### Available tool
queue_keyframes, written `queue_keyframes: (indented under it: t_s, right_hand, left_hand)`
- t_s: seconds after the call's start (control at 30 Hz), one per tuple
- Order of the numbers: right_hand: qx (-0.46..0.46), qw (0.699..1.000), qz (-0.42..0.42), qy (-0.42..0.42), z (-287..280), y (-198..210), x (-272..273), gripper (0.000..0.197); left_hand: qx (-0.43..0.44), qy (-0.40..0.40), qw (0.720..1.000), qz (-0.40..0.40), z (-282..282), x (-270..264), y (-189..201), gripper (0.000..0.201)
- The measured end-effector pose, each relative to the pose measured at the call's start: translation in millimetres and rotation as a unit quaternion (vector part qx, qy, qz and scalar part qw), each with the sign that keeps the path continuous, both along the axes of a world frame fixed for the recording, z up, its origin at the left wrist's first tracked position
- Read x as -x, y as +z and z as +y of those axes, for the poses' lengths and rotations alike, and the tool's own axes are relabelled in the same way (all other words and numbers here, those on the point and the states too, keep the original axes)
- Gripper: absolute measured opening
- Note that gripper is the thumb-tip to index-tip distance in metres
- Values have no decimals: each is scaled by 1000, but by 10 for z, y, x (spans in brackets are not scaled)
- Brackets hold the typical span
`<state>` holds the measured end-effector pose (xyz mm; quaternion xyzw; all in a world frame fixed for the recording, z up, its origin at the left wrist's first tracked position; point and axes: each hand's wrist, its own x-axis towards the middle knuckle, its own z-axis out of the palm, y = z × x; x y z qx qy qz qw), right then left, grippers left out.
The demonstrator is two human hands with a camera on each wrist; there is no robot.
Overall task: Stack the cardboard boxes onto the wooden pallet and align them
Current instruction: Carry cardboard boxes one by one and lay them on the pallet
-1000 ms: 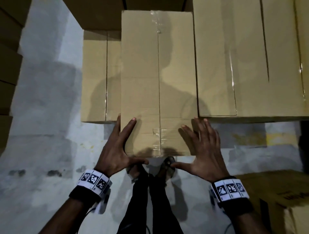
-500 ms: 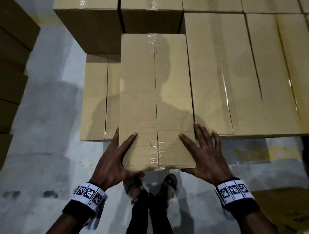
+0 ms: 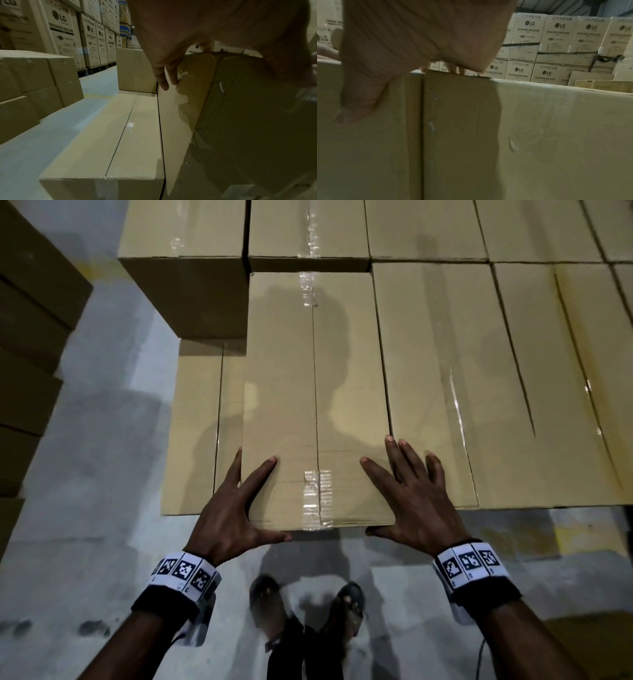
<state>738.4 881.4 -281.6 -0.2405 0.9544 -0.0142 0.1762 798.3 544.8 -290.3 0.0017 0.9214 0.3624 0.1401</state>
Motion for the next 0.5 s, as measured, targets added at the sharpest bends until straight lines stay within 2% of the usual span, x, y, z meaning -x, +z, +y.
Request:
queue_keyframes:
  t_s: [0.5]
  right_hand:
    - [0, 1000, -6, 10, 16, -58, 104, 135]
  left_hand:
    - [5, 24, 999, 31, 117, 13, -170, 138]
